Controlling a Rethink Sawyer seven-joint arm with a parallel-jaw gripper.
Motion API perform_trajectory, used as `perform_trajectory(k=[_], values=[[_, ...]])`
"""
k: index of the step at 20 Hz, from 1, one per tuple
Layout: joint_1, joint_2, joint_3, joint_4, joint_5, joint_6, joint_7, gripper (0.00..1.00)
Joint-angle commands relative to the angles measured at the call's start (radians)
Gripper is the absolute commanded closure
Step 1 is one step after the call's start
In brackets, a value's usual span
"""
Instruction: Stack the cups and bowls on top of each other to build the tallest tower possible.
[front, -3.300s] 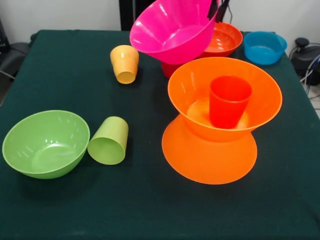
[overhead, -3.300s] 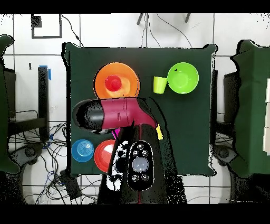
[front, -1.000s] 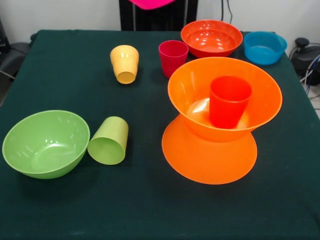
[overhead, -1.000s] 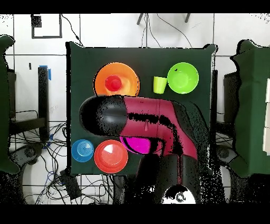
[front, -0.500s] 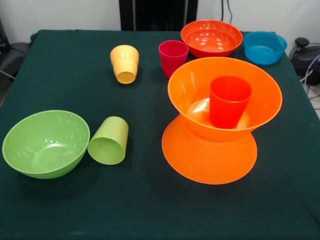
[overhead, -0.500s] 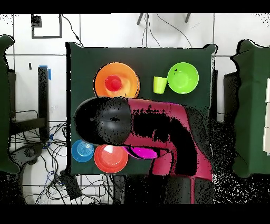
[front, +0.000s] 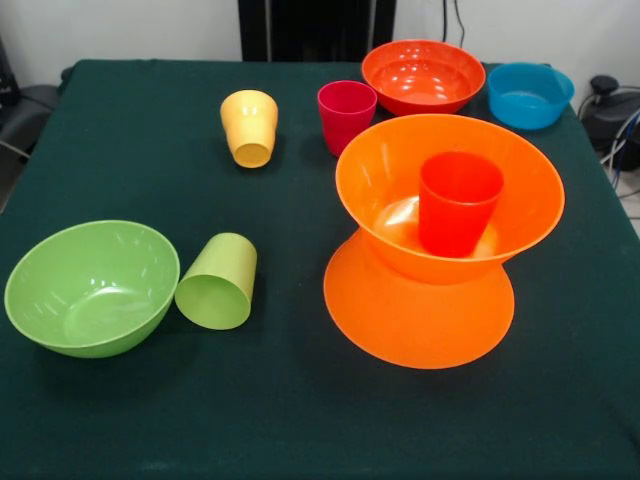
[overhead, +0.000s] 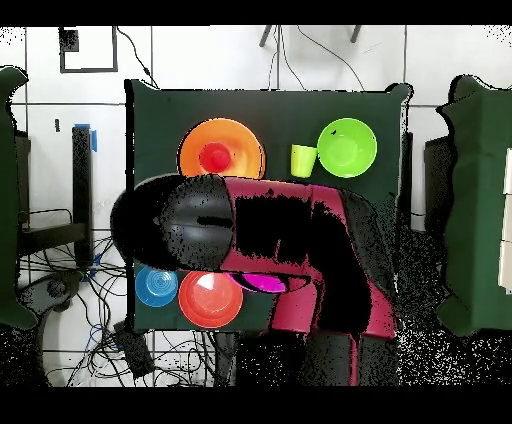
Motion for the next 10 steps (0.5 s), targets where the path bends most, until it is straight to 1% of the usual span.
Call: perform_trajectory(k=[1,3,7,10], values=[[0.033,0.105,0.084,-0.078,-0.043,0.096,0.019,1.0],[0.036,0.116,0.085,-0.101,-0.035,0.109,0.022,1.0],[0.043,0.125,0.08,-0.127,-0.035,0.102,0.017,1.0],[0.041,0.143,0.081,-0.168,-0.034,0.125,0.011,1.0]])
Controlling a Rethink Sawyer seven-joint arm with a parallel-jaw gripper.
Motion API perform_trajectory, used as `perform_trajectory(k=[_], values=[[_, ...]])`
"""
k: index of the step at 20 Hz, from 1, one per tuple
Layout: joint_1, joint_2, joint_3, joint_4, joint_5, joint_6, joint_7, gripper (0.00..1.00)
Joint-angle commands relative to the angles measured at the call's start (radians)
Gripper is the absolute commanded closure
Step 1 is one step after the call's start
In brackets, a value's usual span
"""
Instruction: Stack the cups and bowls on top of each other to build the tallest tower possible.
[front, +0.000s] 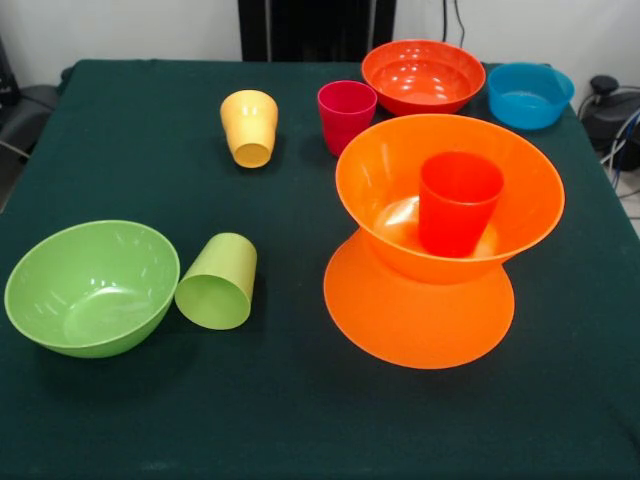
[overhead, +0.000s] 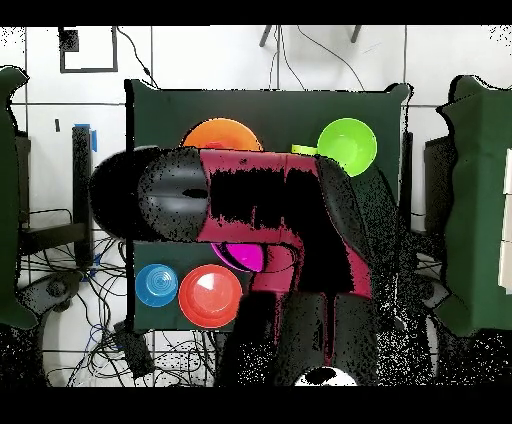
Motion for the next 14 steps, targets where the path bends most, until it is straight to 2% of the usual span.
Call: perform_trajectory(k=[1,6,14], values=[[0.014,0.08,0.07,-0.086,-0.031,0.124,0.016,1.0],[0.024,0.112,0.069,-0.158,-0.035,0.158,0.03,1.0],[0.042,0.203,0.067,-0.258,-0.039,0.152,0.059,1.0]])
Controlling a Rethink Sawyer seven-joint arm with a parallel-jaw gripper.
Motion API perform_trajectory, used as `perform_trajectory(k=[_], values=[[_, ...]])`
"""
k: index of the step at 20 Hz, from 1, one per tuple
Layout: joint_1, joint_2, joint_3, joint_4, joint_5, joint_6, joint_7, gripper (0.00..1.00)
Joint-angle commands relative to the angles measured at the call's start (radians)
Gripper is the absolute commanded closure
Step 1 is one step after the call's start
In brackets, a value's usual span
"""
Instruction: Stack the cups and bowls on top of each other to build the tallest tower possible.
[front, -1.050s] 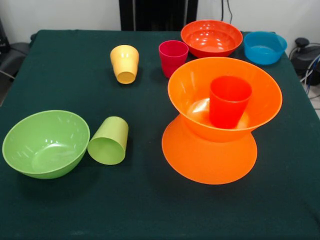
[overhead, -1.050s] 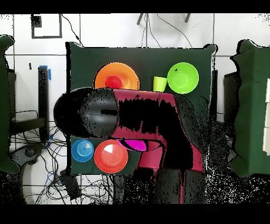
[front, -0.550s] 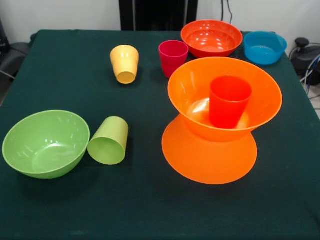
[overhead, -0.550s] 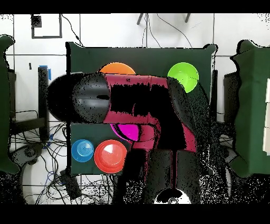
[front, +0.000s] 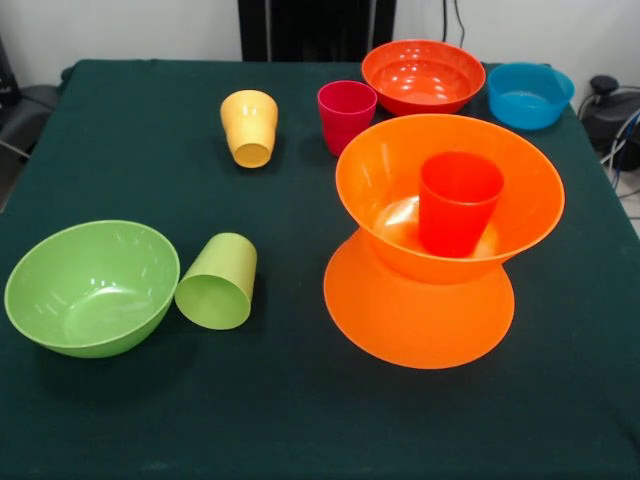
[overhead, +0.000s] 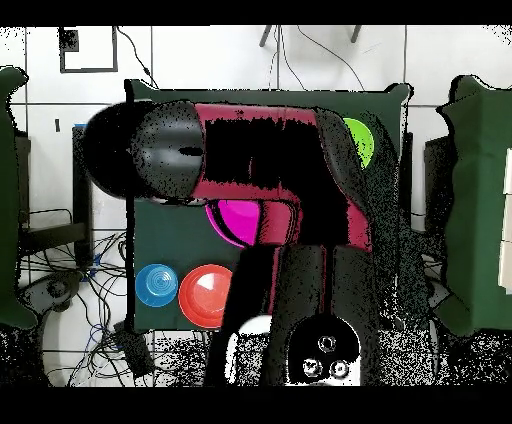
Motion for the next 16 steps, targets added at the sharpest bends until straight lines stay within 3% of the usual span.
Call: perform_trajectory(k=[1,16], values=[[0.032,0.119,0.066,-0.106,-0.036,0.101,0.061,1.0],[0.023,0.205,0.062,-0.152,0.002,0.045,0.041,1.0]])
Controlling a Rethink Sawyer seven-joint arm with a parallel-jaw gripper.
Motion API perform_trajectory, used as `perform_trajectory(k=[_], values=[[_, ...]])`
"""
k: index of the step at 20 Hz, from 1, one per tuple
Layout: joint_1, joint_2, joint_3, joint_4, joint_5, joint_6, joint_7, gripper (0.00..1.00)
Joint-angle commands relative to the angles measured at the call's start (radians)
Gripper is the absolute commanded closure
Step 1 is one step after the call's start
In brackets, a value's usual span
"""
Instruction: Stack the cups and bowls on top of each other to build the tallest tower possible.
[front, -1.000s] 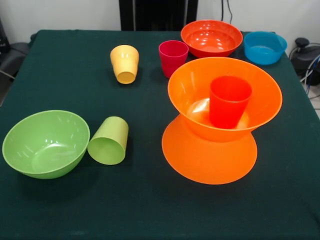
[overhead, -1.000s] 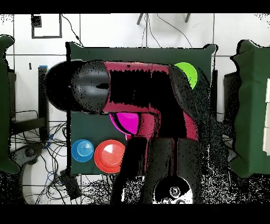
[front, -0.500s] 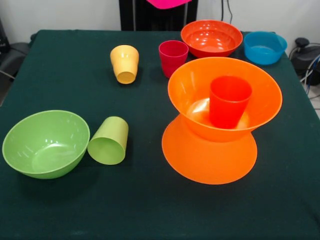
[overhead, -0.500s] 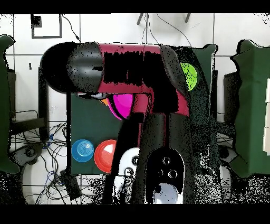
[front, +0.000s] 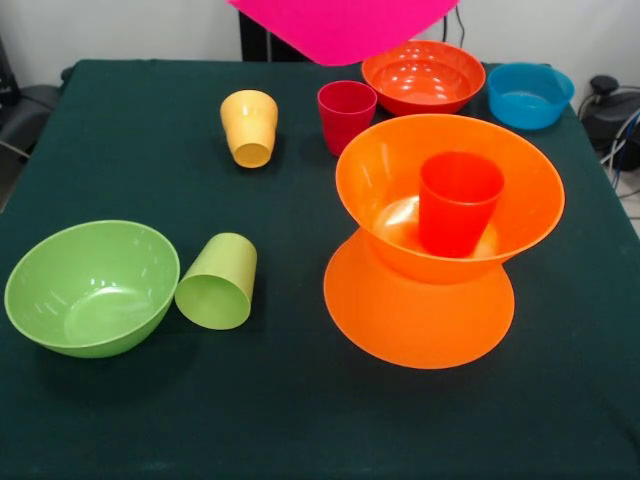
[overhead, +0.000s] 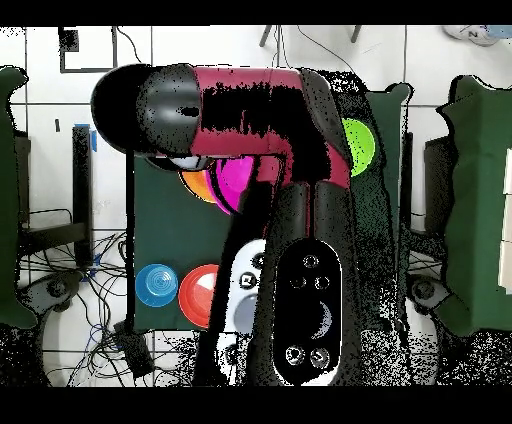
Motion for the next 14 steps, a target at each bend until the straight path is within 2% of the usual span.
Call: perform_trajectory(k=[1,14], values=[[0.009,0.057,0.06,-0.019,0.002,0.045,0.041,1.0],[0.022,0.074,0.057,-0.054,0.008,0.066,0.058,1.0]])
